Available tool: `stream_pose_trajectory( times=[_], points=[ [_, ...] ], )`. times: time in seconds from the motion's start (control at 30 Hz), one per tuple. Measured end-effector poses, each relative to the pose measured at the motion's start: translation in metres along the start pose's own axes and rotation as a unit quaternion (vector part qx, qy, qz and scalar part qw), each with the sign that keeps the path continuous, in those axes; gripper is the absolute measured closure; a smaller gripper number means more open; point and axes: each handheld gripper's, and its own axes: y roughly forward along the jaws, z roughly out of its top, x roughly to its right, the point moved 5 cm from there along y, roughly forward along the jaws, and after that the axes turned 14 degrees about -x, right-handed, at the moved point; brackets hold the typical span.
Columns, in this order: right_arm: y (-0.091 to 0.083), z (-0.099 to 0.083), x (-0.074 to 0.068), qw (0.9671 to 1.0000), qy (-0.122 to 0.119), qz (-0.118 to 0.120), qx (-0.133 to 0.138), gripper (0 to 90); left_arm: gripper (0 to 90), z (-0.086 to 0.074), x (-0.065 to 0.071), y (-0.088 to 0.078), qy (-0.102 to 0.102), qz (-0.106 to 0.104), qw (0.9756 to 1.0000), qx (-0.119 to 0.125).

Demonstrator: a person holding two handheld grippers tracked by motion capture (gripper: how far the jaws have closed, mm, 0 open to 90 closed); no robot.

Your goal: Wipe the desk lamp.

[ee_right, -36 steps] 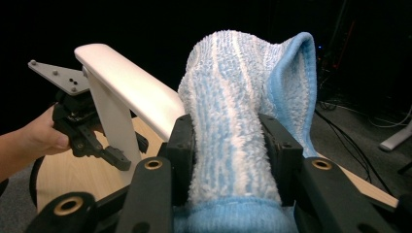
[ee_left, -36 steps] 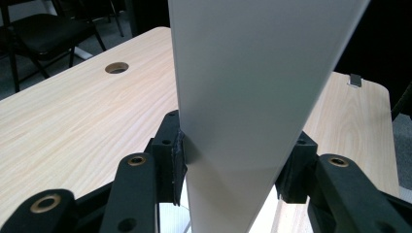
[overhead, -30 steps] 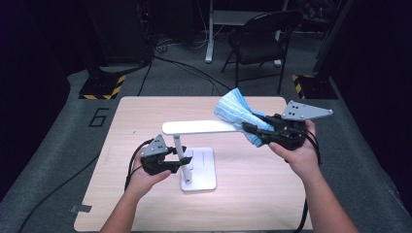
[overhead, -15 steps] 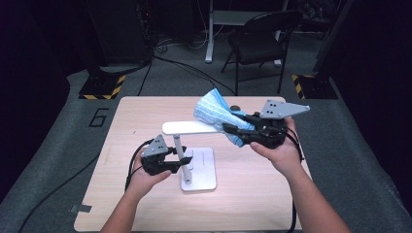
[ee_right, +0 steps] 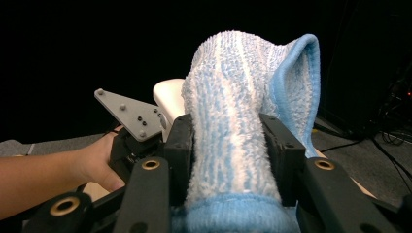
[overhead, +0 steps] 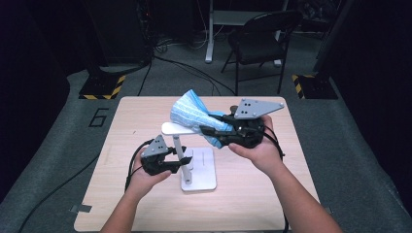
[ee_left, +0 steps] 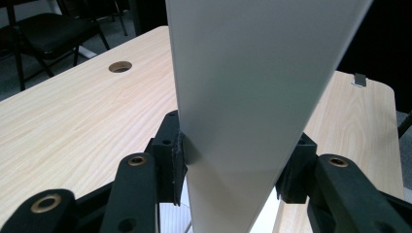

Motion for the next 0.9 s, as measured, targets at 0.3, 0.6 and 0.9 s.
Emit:
stream_pose_trajectory(
  times=[0.3,0.6,0.9],
  points=[
    [0.009,0.005,-0.007,0.9999,-0.005,0.011,0.01,60.9,54.0,0.0,-0.001,0.0,0.002,-0.001,1.0,-0.003],
    [0.01,0.004,-0.014,0.9995,-0.009,0.022,0.021,61.3,54.0,0.0,0.0,0.0,0.001,0.0,1.0,0.0],
    [0.004,-0.006,-0.021,0.9986,-0.013,0.044,0.028,63.0,53.9,0.0,-0.001,0.0,0.003,0.002,1.0,0.001]
  ],
)
